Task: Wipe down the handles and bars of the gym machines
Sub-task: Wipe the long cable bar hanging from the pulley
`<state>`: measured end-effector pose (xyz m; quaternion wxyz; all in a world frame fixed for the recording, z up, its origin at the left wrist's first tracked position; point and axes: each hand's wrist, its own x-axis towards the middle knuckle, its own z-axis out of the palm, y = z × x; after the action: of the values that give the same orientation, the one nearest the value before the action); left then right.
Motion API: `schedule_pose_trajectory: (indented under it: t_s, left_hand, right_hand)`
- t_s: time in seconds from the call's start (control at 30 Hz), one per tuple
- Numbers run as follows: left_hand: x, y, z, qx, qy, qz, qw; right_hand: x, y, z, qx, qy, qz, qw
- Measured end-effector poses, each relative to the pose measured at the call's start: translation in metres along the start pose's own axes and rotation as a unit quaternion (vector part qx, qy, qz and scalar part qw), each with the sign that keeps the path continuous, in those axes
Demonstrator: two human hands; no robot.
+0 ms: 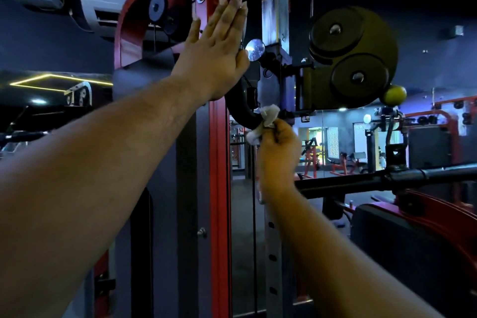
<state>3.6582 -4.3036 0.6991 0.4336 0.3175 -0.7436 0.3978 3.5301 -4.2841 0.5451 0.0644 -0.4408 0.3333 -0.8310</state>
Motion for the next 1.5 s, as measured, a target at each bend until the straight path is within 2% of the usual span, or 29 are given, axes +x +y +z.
schedule_pose_trajectory:
  t_s: [0.07,0.13,0.2,0.27,0.37,0.5,0.57,0.67,0.73,0.8,0.87,0.93,1.0,1.07,1.13,1.2,1.27,1.37,1.4,1.5]
  left_hand:
    - [0.000,0.000,0.000,-0.001,0.000,-0.001,1.000]
    - [0.000,0.002,-0.001,0.006,-0.004,0.000,1.000]
    - [0.000,0.004,-0.002,0.010,-0.007,0.000,1.000]
    - [0.000,0.004,-0.004,0.014,-0.011,-0.002,1.000]
    - [-0.001,0.004,-0.004,0.013,-0.015,-0.012,1.000]
    - [-0.001,0.004,-0.004,0.011,-0.015,-0.009,1.000]
    - [0.000,0.004,-0.004,0.012,-0.016,-0.009,1.000]
    - [0.000,0.003,-0.003,0.011,-0.017,-0.011,1.000]
    - [0.000,0.004,-0.005,0.012,-0.018,-0.009,1.000]
    - [0.000,0.005,-0.005,0.009,-0.019,-0.010,1.000]
    - [-0.001,0.005,-0.006,0.007,-0.020,-0.010,1.000]
    - [-0.002,0.005,-0.006,0.007,-0.023,-0.011,1.000]
    - [-0.001,0.006,-0.006,0.012,-0.028,-0.010,1.000]
    - [0.001,0.003,-0.010,0.002,-0.045,-0.001,0.999]
    - [0.001,-0.007,-0.019,-0.034,-0.068,0.022,0.997]
    - [-0.001,-0.023,-0.030,-0.084,-0.062,0.036,0.994]
    - [-0.007,-0.038,-0.041,-0.122,-0.021,-0.003,0.992]
    - [-0.017,-0.053,-0.049,-0.137,-0.008,-0.065,0.988]
    - [-0.019,-0.054,-0.050,-0.131,-0.014,-0.057,0.990]
    - [-0.025,-0.053,-0.051,-0.115,-0.046,-0.020,0.992]
  right_hand:
    - [-0.021,-0.012,0.019,0.123,0.023,0.063,0.990]
    - [-0.031,-0.017,0.021,0.218,0.034,0.087,0.971]
    - [-0.025,-0.018,0.013,0.252,0.072,0.104,0.959]
    - [-0.013,-0.019,0.012,0.249,0.103,0.166,0.949]
    - [-0.005,-0.031,0.029,0.282,0.084,0.264,0.919]
    - [-0.024,-0.045,0.032,0.344,0.060,0.292,0.891]
    - [-0.035,-0.044,0.021,0.369,0.033,0.272,0.888]
    - [-0.031,-0.040,0.009,0.338,0.067,0.245,0.906]
    - [-0.017,-0.038,0.012,0.332,0.089,0.284,0.895]
    - [-0.012,-0.042,0.018,0.354,0.068,0.319,0.877]
    - [-0.019,-0.044,0.021,0.371,0.035,0.310,0.875]
    - [-0.034,-0.048,0.014,0.329,-0.004,0.270,0.905]
    - [-0.041,-0.056,0.001,0.244,-0.013,0.181,0.953]
    - [-0.033,-0.065,-0.005,0.130,0.000,0.031,0.991]
    - [-0.008,-0.076,0.000,0.020,-0.012,-0.135,0.991]
    - [0.028,-0.087,0.017,-0.075,-0.034,-0.281,0.956]
    - [0.070,-0.097,0.038,-0.168,-0.054,-0.384,0.906]
    - [0.111,-0.104,0.064,-0.338,-0.176,-0.455,0.805]
    - [0.117,-0.104,0.068,-0.363,-0.199,-0.483,0.772]
    - [0.098,-0.100,0.052,-0.381,-0.244,-0.537,0.712]
